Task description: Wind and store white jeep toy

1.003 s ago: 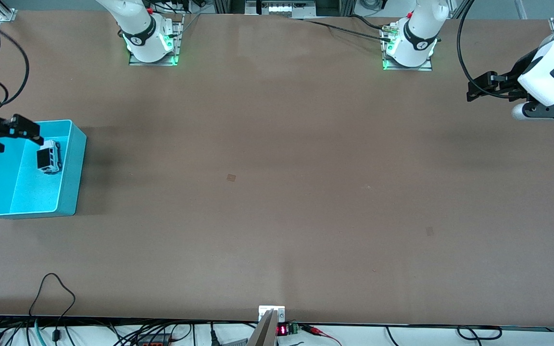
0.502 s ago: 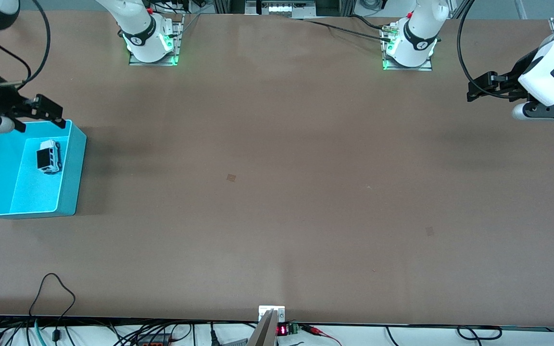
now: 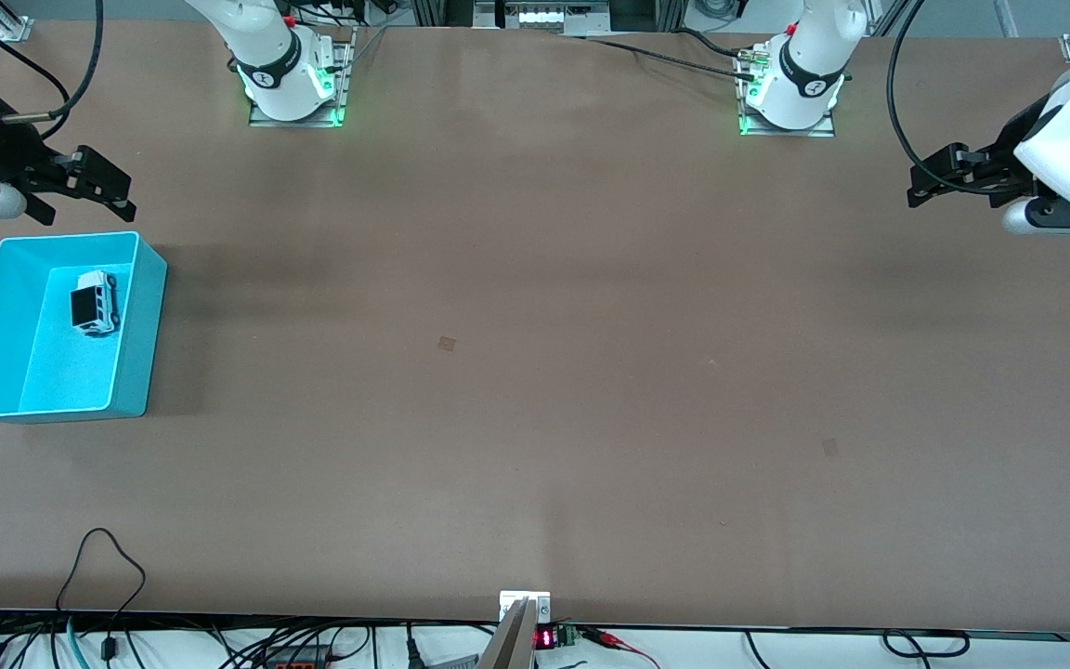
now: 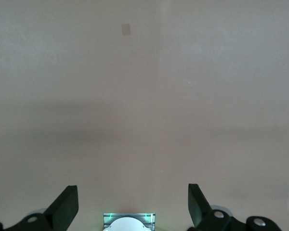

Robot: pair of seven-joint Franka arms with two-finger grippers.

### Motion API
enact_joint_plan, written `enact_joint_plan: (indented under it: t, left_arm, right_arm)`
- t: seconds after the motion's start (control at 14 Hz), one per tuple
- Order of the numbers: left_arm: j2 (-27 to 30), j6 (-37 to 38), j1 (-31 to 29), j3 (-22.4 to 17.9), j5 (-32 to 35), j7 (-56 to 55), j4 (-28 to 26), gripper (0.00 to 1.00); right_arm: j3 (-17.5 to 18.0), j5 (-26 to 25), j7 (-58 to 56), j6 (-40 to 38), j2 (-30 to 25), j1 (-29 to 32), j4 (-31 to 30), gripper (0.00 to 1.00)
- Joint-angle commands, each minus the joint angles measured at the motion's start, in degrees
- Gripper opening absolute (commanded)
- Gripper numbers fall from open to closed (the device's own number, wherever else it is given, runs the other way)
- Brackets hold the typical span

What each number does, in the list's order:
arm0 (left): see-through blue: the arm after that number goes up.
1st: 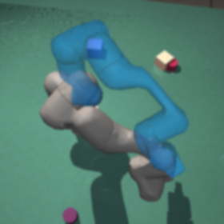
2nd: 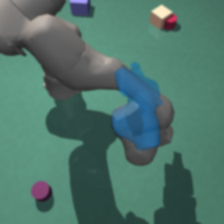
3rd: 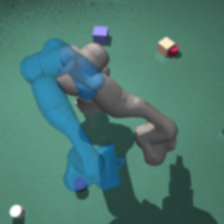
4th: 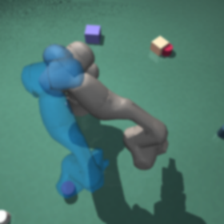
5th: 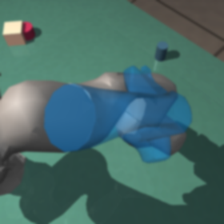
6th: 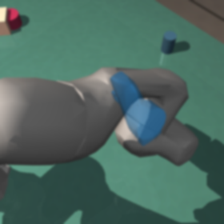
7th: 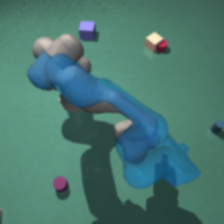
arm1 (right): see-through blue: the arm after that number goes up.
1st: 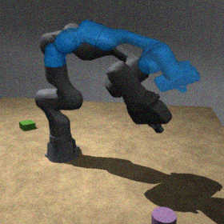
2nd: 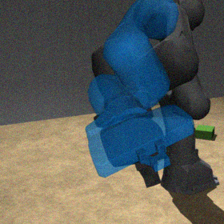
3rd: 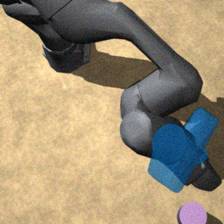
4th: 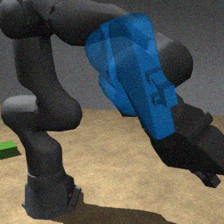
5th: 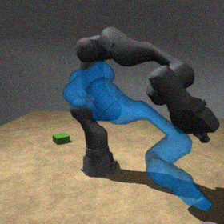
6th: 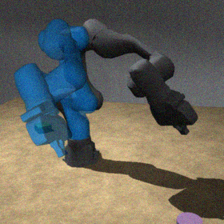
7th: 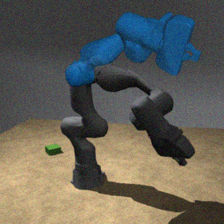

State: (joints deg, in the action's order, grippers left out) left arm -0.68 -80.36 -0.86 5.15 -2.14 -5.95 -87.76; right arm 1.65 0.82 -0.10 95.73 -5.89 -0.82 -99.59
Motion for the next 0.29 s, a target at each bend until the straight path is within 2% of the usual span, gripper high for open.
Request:
enact_joint_plan:
  t: [0.0, 0.14, 0.21]
  left_arm:
    - [-0.02, 0.38, -0.1, 0.12, 1.17, 0.59, 1.01, 1.0]
    - [0.15, -1.71, -0.19, -0.23, 1.53, 0.86, 1.27, 1.0]
    - [0.24, -5.47, -0.19, -0.23, 1.88, 1.29, 0.92, 1.0]
  right_arm:
    - [0.72, -0.47, -0.07, -2.74, -0.88, 0.47, 1.06, 1.0]
    - [0.81, -0.38, 0.27, -2.92, -0.53, 0.56, 1.77, 1.0]
    - [0.81, -0.04, 0.71, -2.83, -0.27, 0.56, 2.03, 1.0]
